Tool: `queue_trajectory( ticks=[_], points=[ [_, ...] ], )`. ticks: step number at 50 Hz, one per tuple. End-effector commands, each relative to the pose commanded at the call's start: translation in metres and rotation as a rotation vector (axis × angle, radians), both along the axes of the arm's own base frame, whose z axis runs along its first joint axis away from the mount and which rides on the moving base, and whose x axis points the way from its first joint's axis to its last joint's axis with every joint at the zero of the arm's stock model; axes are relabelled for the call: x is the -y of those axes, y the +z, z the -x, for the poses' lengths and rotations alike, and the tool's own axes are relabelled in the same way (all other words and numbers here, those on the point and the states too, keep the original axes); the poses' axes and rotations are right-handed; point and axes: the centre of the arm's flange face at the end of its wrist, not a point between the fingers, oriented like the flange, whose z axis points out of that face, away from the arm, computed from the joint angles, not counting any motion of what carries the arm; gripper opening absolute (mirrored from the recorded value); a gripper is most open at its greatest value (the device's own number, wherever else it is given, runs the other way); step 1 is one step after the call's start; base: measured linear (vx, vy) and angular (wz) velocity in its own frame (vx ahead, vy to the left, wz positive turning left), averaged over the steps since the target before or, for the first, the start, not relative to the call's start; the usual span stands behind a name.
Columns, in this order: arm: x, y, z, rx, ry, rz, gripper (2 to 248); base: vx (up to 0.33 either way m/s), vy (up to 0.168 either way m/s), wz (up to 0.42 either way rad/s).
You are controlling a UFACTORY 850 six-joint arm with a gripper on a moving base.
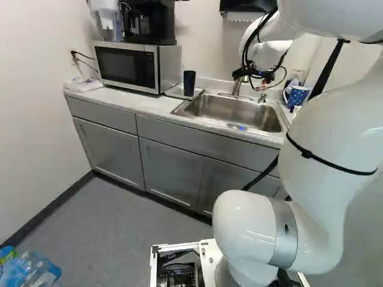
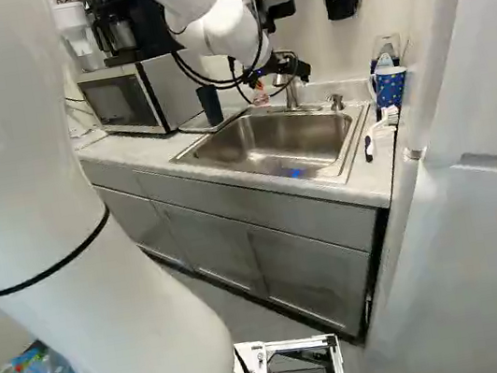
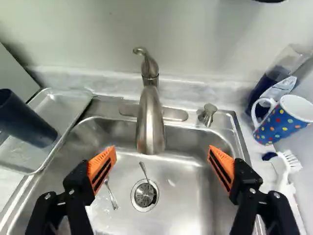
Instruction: Rinse the cup and place it in the tray
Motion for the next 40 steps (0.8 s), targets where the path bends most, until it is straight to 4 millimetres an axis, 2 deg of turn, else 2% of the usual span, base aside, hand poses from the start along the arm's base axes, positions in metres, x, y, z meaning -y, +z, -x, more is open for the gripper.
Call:
queue_trajectory(
  ticks=[15,31,40],
  points=[
    [-0.016,-0.008,0.029,-0.101,0.017,-0.045,247,0.000,0.000,0.000],
    [-0.021,-0.016,0.036,-0.209,0.030,-0.092,247,0.000,0.000,0.000],
    [-0.021,-0.016,0.037,-0.213,0.030,-0.094,247,0.000,0.000,0.000]
  ],
)
